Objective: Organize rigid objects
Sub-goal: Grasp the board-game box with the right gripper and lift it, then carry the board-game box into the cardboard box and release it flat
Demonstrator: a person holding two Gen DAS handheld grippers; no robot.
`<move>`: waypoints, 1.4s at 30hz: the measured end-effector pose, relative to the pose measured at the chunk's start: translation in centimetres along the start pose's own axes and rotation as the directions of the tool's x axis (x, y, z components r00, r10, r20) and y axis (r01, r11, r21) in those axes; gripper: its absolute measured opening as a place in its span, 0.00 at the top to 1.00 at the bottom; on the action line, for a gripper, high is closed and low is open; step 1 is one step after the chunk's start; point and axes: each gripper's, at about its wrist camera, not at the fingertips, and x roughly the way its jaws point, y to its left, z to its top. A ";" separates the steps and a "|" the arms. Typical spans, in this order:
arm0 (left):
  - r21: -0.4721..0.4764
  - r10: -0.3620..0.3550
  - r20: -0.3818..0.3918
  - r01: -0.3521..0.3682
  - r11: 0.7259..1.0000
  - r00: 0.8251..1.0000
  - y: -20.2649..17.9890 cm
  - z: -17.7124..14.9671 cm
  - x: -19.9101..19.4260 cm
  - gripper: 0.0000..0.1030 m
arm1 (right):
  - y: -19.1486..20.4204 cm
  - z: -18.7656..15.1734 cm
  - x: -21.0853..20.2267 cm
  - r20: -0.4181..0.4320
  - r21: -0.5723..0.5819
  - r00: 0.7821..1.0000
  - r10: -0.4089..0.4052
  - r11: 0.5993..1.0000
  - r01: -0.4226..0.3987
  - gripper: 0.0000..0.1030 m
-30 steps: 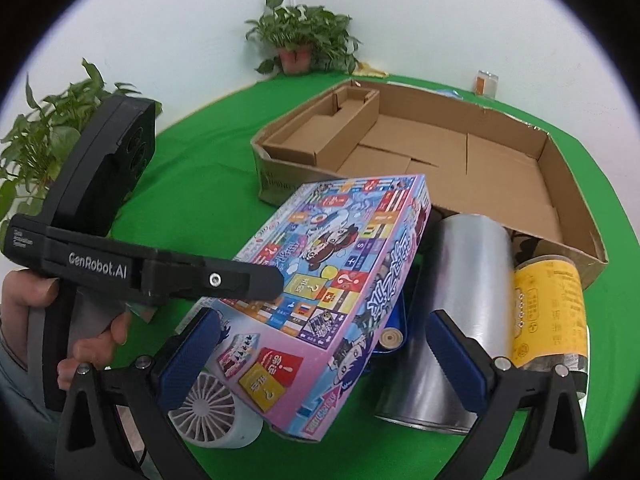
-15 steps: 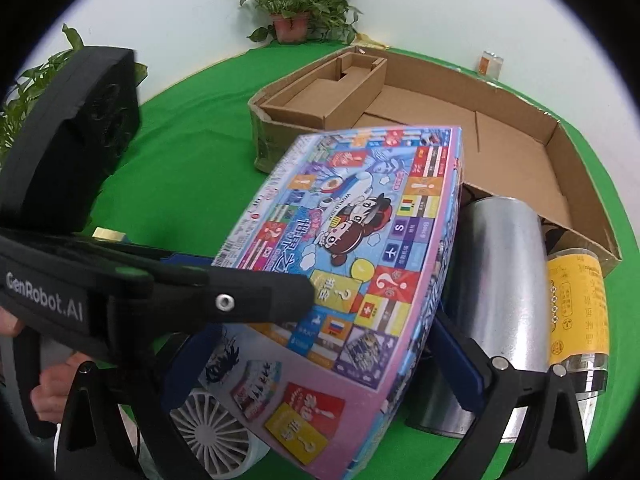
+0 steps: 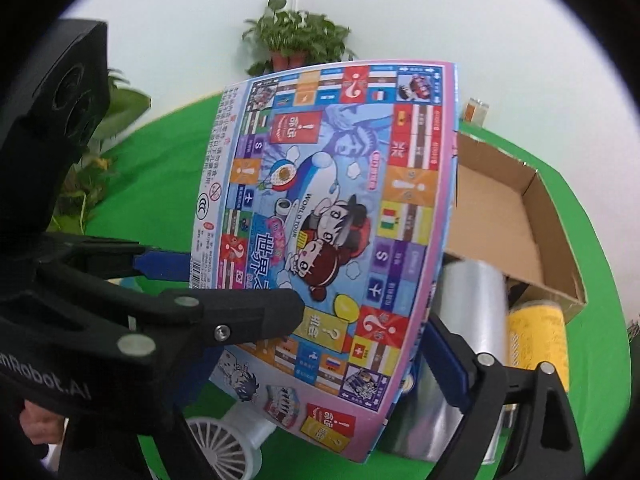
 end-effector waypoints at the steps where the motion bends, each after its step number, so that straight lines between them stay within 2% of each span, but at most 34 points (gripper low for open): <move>1: 0.004 0.006 0.009 -0.006 1.000 1.000 -0.1 -0.2 -0.1 0.28 | -0.1 0.1 -0.1 0.007 0.001 1.000 -0.003 1.000 0.003 0.12; 8: 0.054 0.045 0.072 -0.049 0.997 0.996 -1.1 0.1 -2.6 0.28 | -1.2 1.8 -0.6 0.051 0.005 0.998 -0.030 1.000 0.030 0.14; 21: 0.136 0.117 0.206 -0.147 0.980 0.972 -4.6 5.5 -9.4 0.28 | -5.5 8.5 -2.5 0.165 0.066 0.986 -0.017 0.998 0.006 0.17; 28: 0.165 0.138 0.229 -0.178 0.970 0.963 -5.7 8.1 -10.3 0.28 | -7.8 11.4 -2.9 0.202 0.115 0.979 -0.002 0.993 -0.021 0.17; 33: 0.185 0.152 0.240 -0.199 0.962 0.959 -7.7 9.0 -9.1 0.28 | -9.4 12.4 -2.5 0.211 0.137 0.978 0.005 0.990 -0.035 0.17; 35: 0.186 0.154 0.236 -0.201 0.962 0.959 -8.4 9.9 -8.3 0.28 | -9.6 12.7 -2.1 0.209 0.141 0.978 0.003 0.989 -0.033 0.17; 37: 0.189 0.158 0.226 -0.202 0.961 0.961 -9.0 9.2 -7.9 0.28 | -10.3 13.1 -1.7 0.201 0.146 0.980 0.007 0.989 -0.037 0.17; 39: 0.188 0.162 0.210 -0.202 0.961 0.964 -8.0 9.2 -7.3 0.28 | -9.1 13.5 -0.3 0.188 0.148 0.982 0.010 0.988 -0.038 0.17; 42: 0.181 0.174 0.186 -0.208 0.961 0.967 -8.1 10.0 -6.3 0.28 | -9.2 13.9 1.2 0.161 0.152 0.987 0.026 0.987 -0.051 0.17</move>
